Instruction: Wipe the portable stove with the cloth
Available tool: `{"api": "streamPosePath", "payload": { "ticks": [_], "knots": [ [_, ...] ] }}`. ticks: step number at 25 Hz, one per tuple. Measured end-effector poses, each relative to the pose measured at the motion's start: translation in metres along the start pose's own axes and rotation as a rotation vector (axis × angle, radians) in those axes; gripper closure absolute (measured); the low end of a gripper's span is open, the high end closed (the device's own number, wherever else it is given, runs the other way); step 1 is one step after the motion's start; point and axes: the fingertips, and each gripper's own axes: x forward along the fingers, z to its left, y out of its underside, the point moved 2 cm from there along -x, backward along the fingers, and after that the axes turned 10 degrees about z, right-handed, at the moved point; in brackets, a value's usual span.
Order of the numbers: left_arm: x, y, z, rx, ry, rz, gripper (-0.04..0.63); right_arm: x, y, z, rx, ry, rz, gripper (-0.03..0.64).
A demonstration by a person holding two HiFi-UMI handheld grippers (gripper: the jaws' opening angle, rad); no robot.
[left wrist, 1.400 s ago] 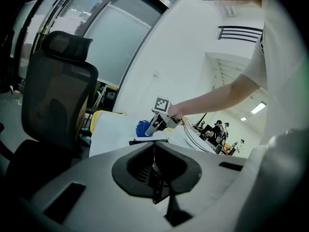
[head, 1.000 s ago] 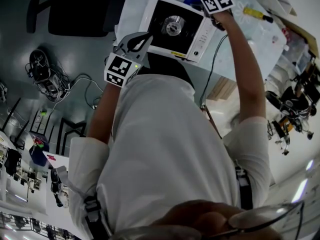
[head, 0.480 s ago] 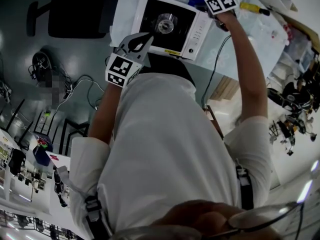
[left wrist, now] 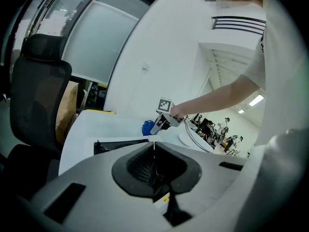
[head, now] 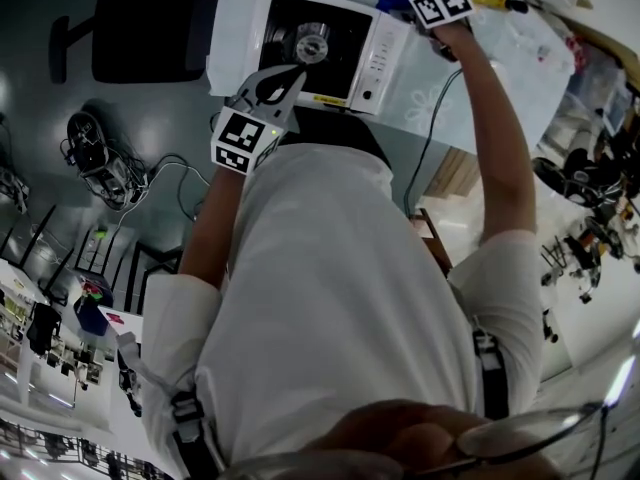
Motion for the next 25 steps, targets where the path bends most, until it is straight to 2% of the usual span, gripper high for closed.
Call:
{"api": "streamPosePath", "payload": {
  "ticks": [14,25],
  "knots": [
    [0.018,0.0,-0.041,0.053,0.004,0.0,0.558,-0.023,0.049,-0.019,0.029,0.021,-0.066,0.471],
    [0.012,-0.004,-0.051,0.043,-0.025,-0.008,0.558,-0.024,0.085,-0.026,0.022,0.151,-0.196,0.469]
  ]
}}
